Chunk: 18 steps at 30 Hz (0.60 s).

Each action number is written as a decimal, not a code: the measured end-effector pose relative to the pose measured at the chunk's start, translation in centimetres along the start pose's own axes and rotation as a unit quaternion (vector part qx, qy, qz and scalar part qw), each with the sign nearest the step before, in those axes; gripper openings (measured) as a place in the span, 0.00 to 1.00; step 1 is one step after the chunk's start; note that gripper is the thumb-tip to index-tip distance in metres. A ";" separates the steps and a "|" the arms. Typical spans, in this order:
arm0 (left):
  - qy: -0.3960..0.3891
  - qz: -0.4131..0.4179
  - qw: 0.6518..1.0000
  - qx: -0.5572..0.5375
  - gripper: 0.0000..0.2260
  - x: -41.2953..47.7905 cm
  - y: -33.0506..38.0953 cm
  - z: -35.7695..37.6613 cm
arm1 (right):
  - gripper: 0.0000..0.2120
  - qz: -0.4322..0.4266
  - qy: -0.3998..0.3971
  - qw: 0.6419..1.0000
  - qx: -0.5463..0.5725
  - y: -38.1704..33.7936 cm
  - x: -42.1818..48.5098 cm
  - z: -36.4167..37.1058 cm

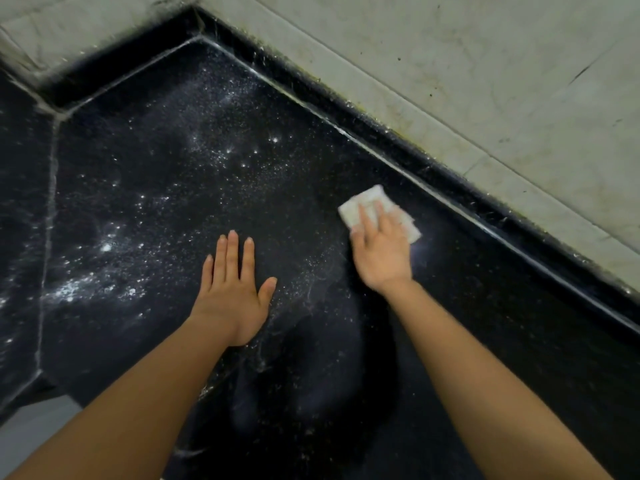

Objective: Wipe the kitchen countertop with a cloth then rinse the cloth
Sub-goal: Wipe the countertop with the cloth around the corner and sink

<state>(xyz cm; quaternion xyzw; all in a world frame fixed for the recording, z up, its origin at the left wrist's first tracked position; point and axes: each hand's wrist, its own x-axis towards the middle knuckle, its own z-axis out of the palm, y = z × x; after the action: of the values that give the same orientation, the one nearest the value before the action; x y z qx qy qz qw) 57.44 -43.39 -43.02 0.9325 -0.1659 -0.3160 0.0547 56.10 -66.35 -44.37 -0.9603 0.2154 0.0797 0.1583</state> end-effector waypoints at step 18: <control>0.145 0.101 0.982 -0.060 0.32 -2.3 -4.8 1.3 | 0.24 0.117 0.002 0.993 0.032 -0.2 -3.5 0.9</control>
<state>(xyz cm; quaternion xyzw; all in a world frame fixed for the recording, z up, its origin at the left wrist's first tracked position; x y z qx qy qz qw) 56.25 -38.10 -43.78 0.9420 -0.2300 -0.1799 0.1655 52.99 -64.50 -44.42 -0.9233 0.3285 0.0893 0.1778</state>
